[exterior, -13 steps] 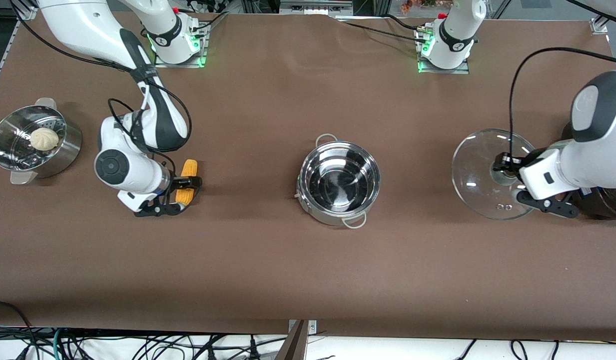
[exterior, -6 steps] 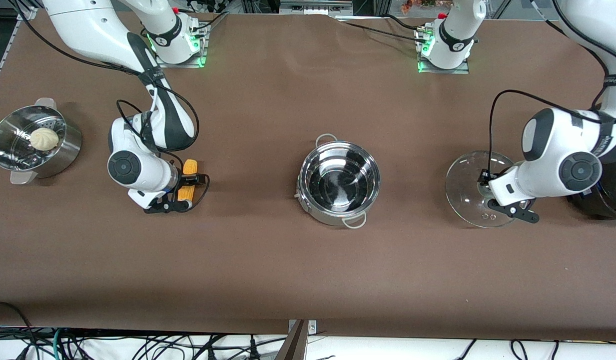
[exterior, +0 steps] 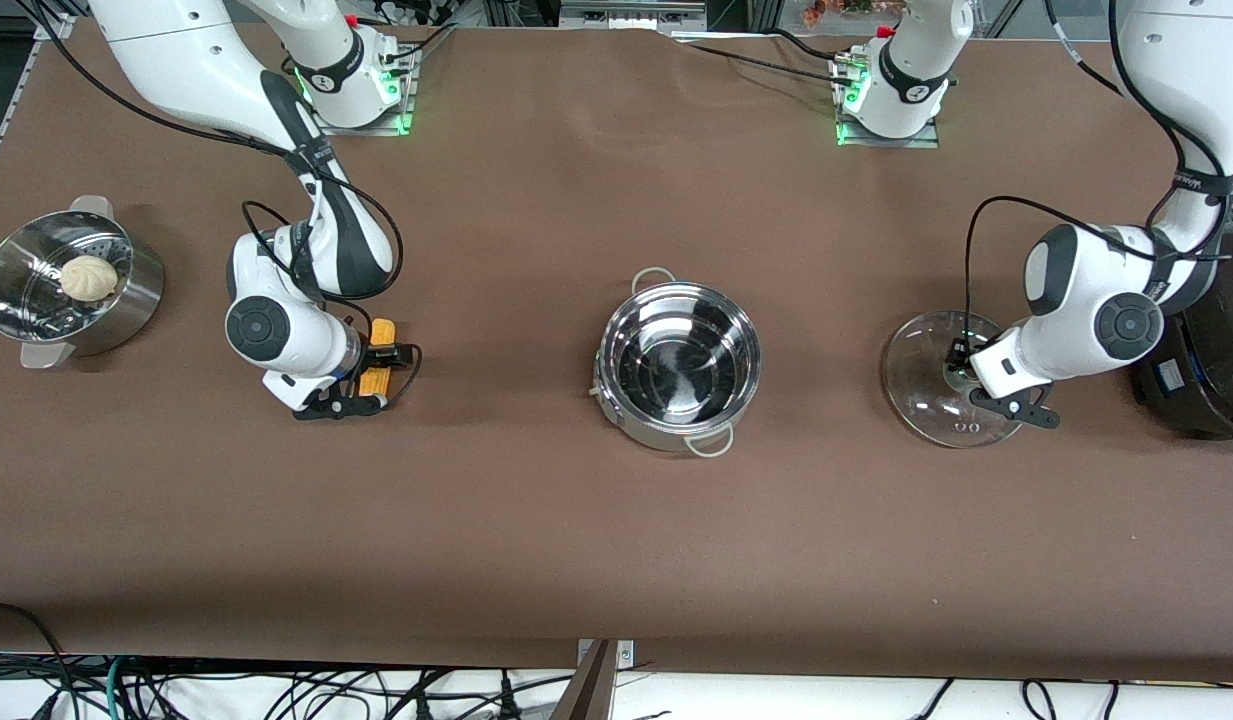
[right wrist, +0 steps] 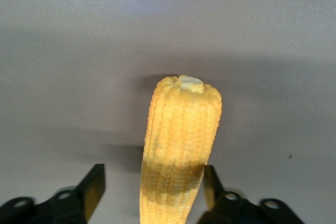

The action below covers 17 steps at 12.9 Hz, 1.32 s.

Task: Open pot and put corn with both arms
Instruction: 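Carry corn to the pot with the right gripper while the left gripper places the lid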

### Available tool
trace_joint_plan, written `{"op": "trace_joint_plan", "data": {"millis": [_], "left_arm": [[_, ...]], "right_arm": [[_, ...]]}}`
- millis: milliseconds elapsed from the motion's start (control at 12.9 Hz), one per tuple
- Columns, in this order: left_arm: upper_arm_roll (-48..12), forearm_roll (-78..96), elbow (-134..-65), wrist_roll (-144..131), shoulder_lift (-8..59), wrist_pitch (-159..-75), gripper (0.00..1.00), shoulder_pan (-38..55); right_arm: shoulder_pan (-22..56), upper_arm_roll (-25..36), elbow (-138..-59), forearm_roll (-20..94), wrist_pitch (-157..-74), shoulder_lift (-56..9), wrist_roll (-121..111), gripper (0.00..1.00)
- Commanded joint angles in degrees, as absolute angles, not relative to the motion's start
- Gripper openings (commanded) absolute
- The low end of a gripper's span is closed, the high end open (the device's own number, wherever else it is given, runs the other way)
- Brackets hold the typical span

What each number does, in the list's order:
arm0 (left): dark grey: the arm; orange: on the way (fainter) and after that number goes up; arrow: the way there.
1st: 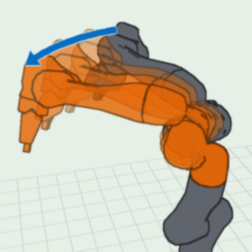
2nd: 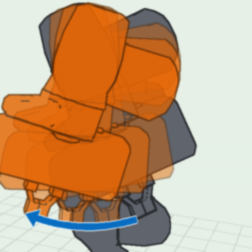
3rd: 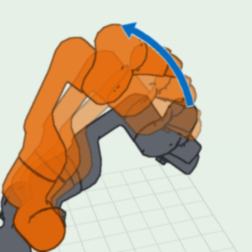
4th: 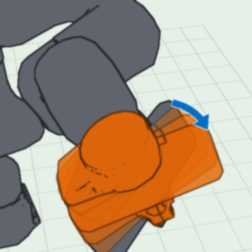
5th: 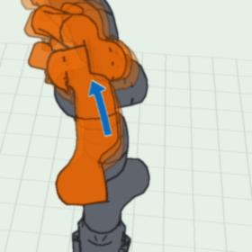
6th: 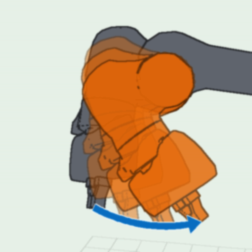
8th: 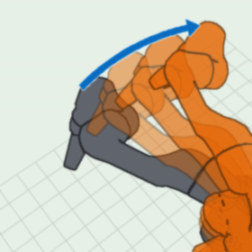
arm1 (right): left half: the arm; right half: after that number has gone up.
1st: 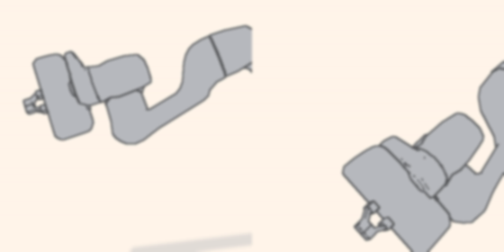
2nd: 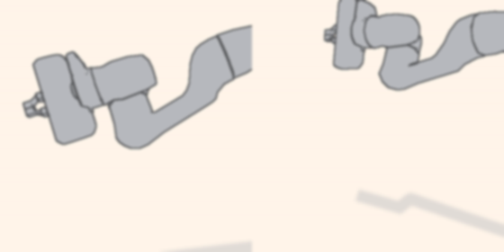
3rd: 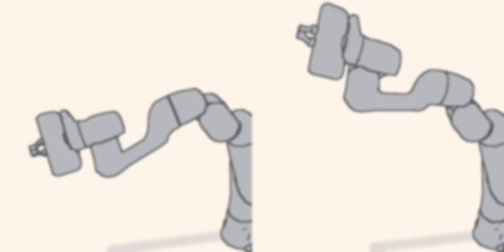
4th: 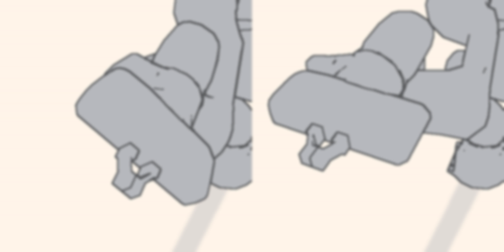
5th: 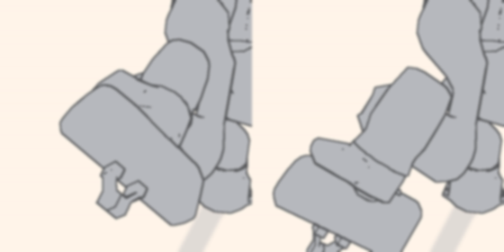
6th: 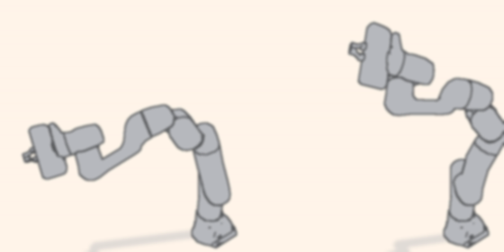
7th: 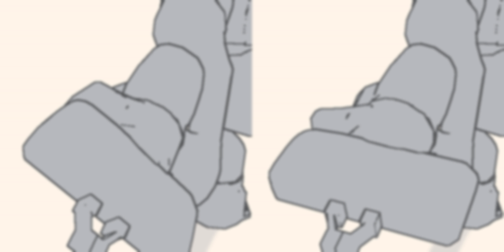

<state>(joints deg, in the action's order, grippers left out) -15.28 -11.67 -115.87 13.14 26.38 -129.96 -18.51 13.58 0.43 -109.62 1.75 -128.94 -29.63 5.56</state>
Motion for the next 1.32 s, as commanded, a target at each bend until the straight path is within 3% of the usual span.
{"op": "trace_joint_plan", "data": {"millis": [0, 155, 233, 311, 544, 855, 1088, 1244], "left_arm": [[-16.08, -13.36, -115.84, 13.71, 26.80, -130.52, 0.07, -19.34], [-16.08, -13.27, -115.58, 13.71, 28.03, -130.52, 0.12, -19.68], [-16.08, -13.27, -115.32, 13.71, 28.30, -130.43, 0.34, -19.86], [-16.08, -13.27, -115.31, 13.71, 28.47, -130.43, 0.99, -19.95], [-16.52, -13.27, -114.26, 13.62, 27.25, -129.55, 1.00, -19.95], [-18.98, -13.18, -106.99, 13.62, 23.56, -114.83, 1.00, -19.42], [-20.47, -13.01, -103.10, 13.54, 21.81, -111.37, 1.00, -19.42], [-21.44, -12.22, -99.87, 13.45, 19.35, -104.28, 1.00, -19.25]], "right_arm": [[13.27, 0.26, -110.57, 2.46, -129.99, -29.70, 5.80, 0.60], [13.10, 0.26, -110.57, 2.46, -130.34, -30.15, 5.80, 0.58], [13.10, 0.26, -110.57, 2.46, -130.43, -30.58, 5.71, 0.54], [13.10, 0.26, -110.57, 2.46, -130.78, -31.02, 5.71, 0.49], [13.10, 0.35, -110.04, 2.46, -130.52, -30.85, 5.36, 0.22], [13.71, 0.26, -100.32, 2.46, -119.40, -29.71, 5.36, 0.20], [15.29, 0.09, -92.22, 2.55, -112.34, -29.79, 5.36, 0.21], [18.53, -0.96, -86.25, 2.64, -109.53, -31.45, 9.46, 0.21]]}}
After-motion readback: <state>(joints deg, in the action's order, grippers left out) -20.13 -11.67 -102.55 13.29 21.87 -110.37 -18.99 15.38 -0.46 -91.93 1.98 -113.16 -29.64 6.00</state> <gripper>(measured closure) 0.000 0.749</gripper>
